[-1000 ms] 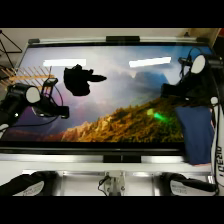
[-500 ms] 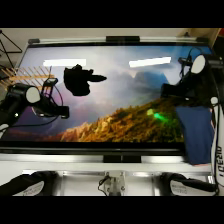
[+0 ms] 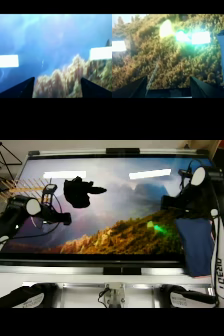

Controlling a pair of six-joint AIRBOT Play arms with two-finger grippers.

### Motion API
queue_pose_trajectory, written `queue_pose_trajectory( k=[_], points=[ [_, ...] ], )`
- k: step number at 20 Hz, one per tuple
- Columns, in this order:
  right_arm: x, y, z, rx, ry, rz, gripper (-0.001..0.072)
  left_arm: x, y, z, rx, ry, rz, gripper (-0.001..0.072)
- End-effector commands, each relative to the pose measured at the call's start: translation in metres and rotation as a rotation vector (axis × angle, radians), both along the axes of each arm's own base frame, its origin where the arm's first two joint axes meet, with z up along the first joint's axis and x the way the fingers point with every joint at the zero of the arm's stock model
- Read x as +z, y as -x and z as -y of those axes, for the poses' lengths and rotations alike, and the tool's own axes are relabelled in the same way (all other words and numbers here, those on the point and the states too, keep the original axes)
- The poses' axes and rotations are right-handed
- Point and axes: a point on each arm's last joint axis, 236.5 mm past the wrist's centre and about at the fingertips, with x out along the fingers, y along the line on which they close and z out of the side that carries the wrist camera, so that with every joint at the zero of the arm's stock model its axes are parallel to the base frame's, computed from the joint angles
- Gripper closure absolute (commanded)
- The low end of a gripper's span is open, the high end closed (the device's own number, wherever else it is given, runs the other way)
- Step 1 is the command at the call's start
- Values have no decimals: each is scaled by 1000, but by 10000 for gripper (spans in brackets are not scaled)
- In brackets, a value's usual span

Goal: Fold the shirts.

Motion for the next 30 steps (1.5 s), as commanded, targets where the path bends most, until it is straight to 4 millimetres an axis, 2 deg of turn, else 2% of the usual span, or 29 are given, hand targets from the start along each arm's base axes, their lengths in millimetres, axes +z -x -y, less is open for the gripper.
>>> queue_pose_trajectory(
  k=[1,3,5,7,8,11,15,16,17,18,20,21,22,23,24,25,27,28,29,30],
  points=[
    [2,-13,3,-1,13,55,73,24,-55,15,12,69,240,4],
    [6,-27,4,-4,16,118,73,30,-92,11,50,85,304,8],
    [6,-30,3,-4,15,128,73,23,-133,-3,94,77,301,7],
    [5,-26,0,1,5,110,73,-1,-167,-17,138,71,243,7],
    [5,-25,0,1,6,108,73,-21,-176,-21,155,71,183,7],
    [5,-23,0,1,3,100,74,-75,-185,-25,167,52,18,6],
    [2,-25,-3,0,-10,99,73,-113,-179,-13,174,89,-82,9],
    [1,-25,-5,0,-17,94,73,-115,-179,-9,177,109,-91,129],
    [0,-25,-6,0,-21,91,73,-112,-179,-7,179,122,-89,434],
    [-1,-25,-5,1,-17,89,73,-104,-181,-3,177,140,-79,668],
    [-1,-24,1,6,8,87,73,-64,-191,5,149,171,-12,673],
    [-1,-20,3,5,20,71,74,-32,-195,12,112,184,49,673],
    [2,-16,3,-5,17,65,73,6,-196,23,70,201,119,674],
    [11,-14,1,-7,11,85,74,53,-192,38,4,205,210,674],
    [26,-14,-1,-2,9,133,73,99,-183,53,-64,206,299,674],
    [45,-12,-2,1,11,189,74,147,-167,69,-124,216,389,674],
    [93,0,4,-2,28,319,74,226,-122,95,-206,255,522,673],
    [119,11,12,-9,55,386,73,257,-97,109,-249,278,570,674],
    [144,26,22,-21,89,446,73,276,-75,122,-289,298,595,674],
    [164,42,31,-35,121,495,73,286,-54,136,-335,311,598,674]
  ],
)
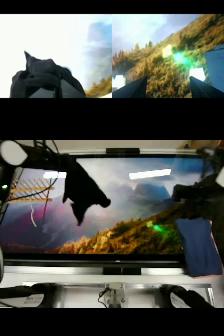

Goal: Fold the shirts.

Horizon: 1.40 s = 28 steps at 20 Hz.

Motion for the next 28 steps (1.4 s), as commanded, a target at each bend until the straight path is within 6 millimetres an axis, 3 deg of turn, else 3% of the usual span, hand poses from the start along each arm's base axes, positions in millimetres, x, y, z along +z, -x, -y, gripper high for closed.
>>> queue_pose_trajectory(
  k=[1,4,7,10,13,15,17,20,23,28],
  points=[
    [73,52,28,-52,87,182,73,66,81,43,-165,17,101,674],
    [94,106,33,-72,81,193,73,29,119,80,-288,-39,-13,674],
    [77,137,16,-30,18,105,73,-56,142,103,-340,-120,-192,674],
    [19,140,-18,48,-92,-44,73,-152,160,102,-308,-178,-386,673],
    [-69,137,-49,69,-220,-187,73,-212,177,85,-296,-253,-515,673],
    [-126,141,-65,46,-301,-286,73,-227,180,63,-273,-309,-562,673],
    [-164,133,-82,9,-393,-317,73,-228,175,41,-250,-353,-579,673],
    [-192,92,-97,-84,-501,-272,73,-227,169,18,-204,-356,-614,673],
    [-221,60,-121,-141,-649,-285,73,-228,166,13,-191,-353,-621,673],
    [-265,55,-174,-135,-763,-373,74,-228,167,14,-190,-351,-622,673]
  ],
)
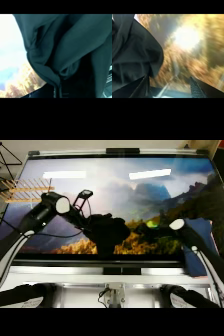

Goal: Fold the shirts.

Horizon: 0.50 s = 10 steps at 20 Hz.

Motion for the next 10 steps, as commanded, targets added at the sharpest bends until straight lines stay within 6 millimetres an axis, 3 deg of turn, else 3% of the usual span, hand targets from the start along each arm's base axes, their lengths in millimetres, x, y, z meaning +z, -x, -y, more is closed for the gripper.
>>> queue_pose_trajectory(
  k=[1,5,7,8,10],
  points=[
    [-28,-10,-35,-27,-58,-21,73,0,0,-2,4,-4,-5,673],
    [-24,-23,-51,-46,-57,1,84,0,0,-2,3,-4,-5,673],
    [-16,-30,-53,-57,-69,11,220,0,1,-2,3,-4,-5,673],
    [-14,-32,-54,-58,-71,14,221,0,0,-2,4,-4,-5,673],
    [-14,-32,-54,-55,-70,13,516,0,0,-2,3,-4,-5,673]
  ],
)
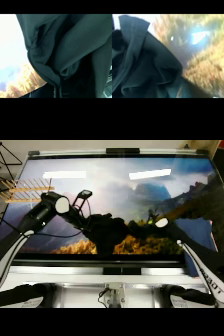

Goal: Fold the shirts.

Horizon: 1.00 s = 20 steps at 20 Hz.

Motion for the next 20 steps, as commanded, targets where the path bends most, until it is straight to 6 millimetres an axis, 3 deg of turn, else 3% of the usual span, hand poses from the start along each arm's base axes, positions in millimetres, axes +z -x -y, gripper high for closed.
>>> queue_pose_trajectory(
  k=[1,4,6,7,9,11,13,14,15,17,18,20],
  points=[
    [4,-4,-5,-10,-17,-1,594,0,0,-1,1,-1,1,673],
    [22,-1,-2,87,12,91,646,11,-10,-3,-15,-8,46,674],
    [55,-5,15,159,75,196,646,43,-27,-4,-7,12,124,674],
    [79,-9,28,205,125,268,646,69,-36,-3,-3,35,178,673],
    [152,-18,62,277,271,460,646,137,-49,-3,11,102,314,674],
    [257,-20,93,265,406,717,646,224,-48,-4,18,202,492,673],
    [373,6,103,182,443,1001,646,306,-26,-4,9,330,650,673],
    [422,30,102,150,436,1126,646,338,-9,-5,-5,387,712,674],
    [456,56,101,129,426,1221,646,360,5,-9,-13,418,759,674],
    [486,100,106,96,424,1298,646,383,27,-23,-10,441,812,674],
    [484,114,111,79,430,1277,646,383,31,-34,22,423,810,674],
    [450,131,121,105,467,1123,646,363,29,-50,73,344,755,673]
  ],
)
